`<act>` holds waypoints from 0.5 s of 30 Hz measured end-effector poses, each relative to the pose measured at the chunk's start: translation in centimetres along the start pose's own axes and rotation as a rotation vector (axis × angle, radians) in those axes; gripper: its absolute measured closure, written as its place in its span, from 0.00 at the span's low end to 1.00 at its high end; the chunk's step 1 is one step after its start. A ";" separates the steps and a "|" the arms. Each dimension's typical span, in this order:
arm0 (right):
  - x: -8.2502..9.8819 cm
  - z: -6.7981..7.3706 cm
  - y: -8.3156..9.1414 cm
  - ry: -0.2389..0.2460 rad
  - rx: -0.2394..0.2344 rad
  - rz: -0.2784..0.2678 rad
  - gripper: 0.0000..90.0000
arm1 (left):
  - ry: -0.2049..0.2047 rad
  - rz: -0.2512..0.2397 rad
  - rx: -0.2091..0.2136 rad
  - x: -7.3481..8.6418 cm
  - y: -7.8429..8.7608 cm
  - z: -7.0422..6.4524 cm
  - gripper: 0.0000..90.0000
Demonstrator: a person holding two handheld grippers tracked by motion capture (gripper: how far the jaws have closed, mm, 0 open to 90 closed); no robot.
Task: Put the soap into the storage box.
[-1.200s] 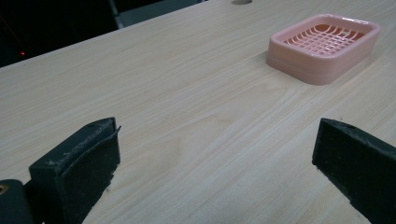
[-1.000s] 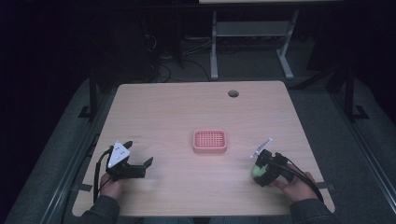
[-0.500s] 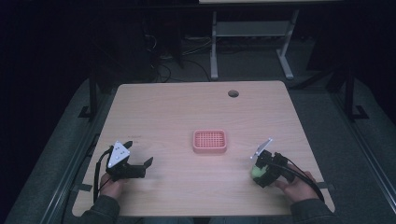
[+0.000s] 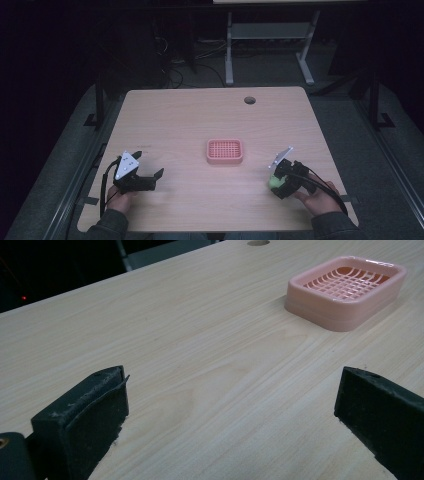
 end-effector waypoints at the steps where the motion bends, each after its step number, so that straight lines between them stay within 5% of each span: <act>1: -0.1 0.0 0.0 0.002 0.002 -0.001 0.29 | -0.001 0.002 0.000 0.0 0.0 0.0 0.00; 15: -3.1 -0.1 -0.1 0.044 -0.014 -0.035 0.29 | 0.004 0.002 0.003 -0.1 0.1 0.0 0.00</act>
Point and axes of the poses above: each handheld gripper's, and its own axes: y roughly backward along the jaws, x roughly out of its underside, z roughly to its left, the point moved 1 cm from there along -y, roughly forward along the jaws, and after that the axes turned 14 degrees about -z, right-handed, at the moved point
